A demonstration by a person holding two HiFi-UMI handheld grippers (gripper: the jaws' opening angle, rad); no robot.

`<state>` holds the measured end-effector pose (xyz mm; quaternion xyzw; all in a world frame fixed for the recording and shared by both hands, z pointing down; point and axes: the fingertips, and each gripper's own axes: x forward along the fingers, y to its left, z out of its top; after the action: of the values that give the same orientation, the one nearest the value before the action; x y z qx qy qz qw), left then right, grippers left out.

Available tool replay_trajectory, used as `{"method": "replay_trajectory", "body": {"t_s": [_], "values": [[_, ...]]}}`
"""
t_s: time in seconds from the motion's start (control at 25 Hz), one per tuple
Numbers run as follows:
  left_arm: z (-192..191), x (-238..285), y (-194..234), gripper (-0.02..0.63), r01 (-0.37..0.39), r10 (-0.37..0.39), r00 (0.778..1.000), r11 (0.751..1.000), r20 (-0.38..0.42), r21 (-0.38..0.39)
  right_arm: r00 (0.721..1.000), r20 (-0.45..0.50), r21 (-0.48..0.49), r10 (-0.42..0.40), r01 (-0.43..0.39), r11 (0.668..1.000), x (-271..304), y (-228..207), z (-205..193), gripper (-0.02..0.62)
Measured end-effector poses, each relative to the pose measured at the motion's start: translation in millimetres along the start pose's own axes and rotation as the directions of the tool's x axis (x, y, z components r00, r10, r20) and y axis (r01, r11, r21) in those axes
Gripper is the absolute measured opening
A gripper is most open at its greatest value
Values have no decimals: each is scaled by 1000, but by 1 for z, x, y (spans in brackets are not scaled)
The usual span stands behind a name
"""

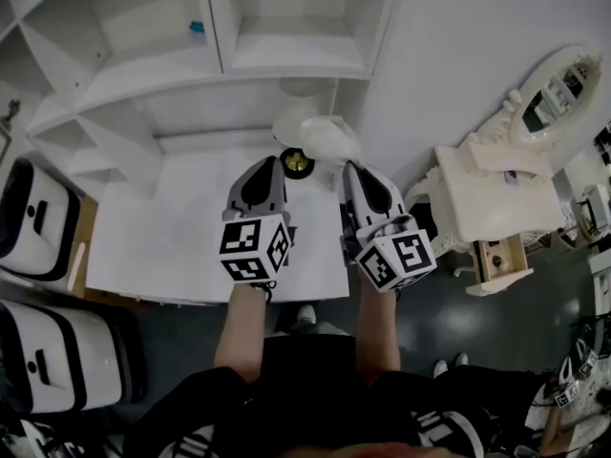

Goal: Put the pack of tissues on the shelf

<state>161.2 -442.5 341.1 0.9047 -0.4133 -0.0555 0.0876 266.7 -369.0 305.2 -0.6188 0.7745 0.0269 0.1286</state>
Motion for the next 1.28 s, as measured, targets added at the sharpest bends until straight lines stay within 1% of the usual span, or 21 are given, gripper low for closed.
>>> {"method": "replay_trajectory", "body": {"t_s": [0.12, 0.24, 0.36, 0.56, 0.72, 0.96, 1.12, 1.28], "values": [[-6, 11, -11, 11, 0, 0, 1000, 1000, 6, 2, 1000, 5, 4, 4, -4, 1000, 0, -17, -2, 21], [-11, 14, -9, 11, 7, -7, 1000, 1000, -9, 14, 1000, 14, 13, 15, -15, 1000, 5, -17, -7, 21], [-5, 18, -8, 11, 11, -11, 1000, 1000, 1, 14, 999, 27, 13, 30, -31, 999, 9, -15, -1, 21], [4, 27, -5, 11, 14, -14, 1000, 1000, 16, 27, 999, 46, 10, 30, -30, 999, 18, -23, 4, 21], [10, 30, 1, 11, 19, -20, 999, 1000, 29, 20, 997, 60, 41, 57, -59, 997, 25, -18, 6, 21], [25, 43, 9, 11, 47, -48, 998, 998, 45, 30, 994, 80, 8, 68, -69, 998, 44, -7, 17, 21], [39, 50, 12, 11, 59, -61, 997, 998, 54, 35, 995, 86, -9, 59, -58, 998, 57, -6, 27, 21], [55, 56, 20, 11, 63, -66, 995, 997, 78, 46, 990, 120, -37, 68, -64, 997, 71, -1, 43, 21]]}}
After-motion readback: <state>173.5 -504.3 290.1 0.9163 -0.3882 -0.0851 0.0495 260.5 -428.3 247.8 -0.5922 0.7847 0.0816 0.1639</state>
